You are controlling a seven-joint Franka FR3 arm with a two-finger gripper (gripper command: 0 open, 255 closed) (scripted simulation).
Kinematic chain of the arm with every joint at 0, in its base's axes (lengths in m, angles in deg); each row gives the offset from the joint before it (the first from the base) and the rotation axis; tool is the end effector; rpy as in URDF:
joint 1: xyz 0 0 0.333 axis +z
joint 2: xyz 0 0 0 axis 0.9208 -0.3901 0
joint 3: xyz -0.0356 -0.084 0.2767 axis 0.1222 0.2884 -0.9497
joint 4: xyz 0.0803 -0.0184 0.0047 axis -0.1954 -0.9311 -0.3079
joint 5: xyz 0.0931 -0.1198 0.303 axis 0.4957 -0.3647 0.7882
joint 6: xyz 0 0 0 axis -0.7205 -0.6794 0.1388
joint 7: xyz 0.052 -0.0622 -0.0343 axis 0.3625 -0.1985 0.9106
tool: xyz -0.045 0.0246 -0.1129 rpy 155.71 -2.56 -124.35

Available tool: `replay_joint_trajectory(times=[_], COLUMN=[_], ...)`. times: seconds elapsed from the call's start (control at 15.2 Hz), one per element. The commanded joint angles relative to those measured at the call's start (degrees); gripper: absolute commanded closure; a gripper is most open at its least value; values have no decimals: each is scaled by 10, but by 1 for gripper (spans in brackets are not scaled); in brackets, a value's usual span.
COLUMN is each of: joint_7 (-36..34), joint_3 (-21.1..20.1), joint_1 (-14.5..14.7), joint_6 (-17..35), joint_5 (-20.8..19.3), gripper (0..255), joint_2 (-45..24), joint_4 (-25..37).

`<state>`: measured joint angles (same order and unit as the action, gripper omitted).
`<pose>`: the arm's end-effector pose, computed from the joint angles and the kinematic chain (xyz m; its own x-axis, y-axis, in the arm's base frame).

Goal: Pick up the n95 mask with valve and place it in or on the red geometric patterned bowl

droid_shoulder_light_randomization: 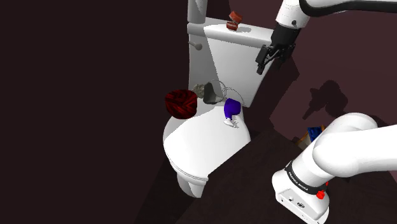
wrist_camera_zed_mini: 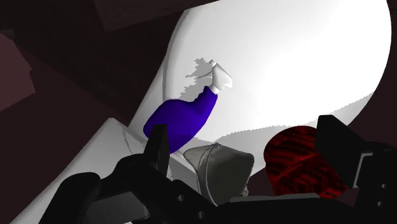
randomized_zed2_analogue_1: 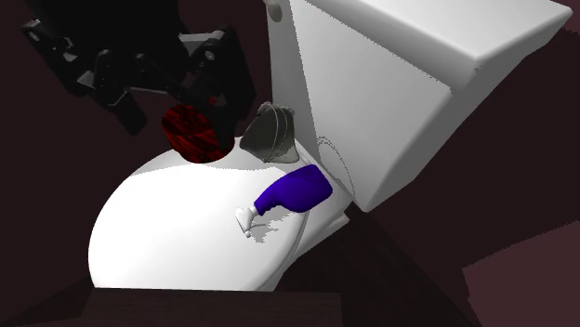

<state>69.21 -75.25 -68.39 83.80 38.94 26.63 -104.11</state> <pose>0.2777 -0.0386 0.5180 0.9808 -0.1939 0.0215 -0.1943 -0.9808 0.0172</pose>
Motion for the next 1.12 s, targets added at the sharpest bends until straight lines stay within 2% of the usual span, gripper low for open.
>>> replay_joint_trajectory(times=[0.0,0.53,1.06], joint_7=[5,35,82], joint_3=[6,40,78], joint_1=[0,0,14], joint_6=[59,281,488], joint_5=[-4,-19,2], gripper=[0,0,0], joint_2=[-18,-135,-308], joint_4=[-23,-69,-45])
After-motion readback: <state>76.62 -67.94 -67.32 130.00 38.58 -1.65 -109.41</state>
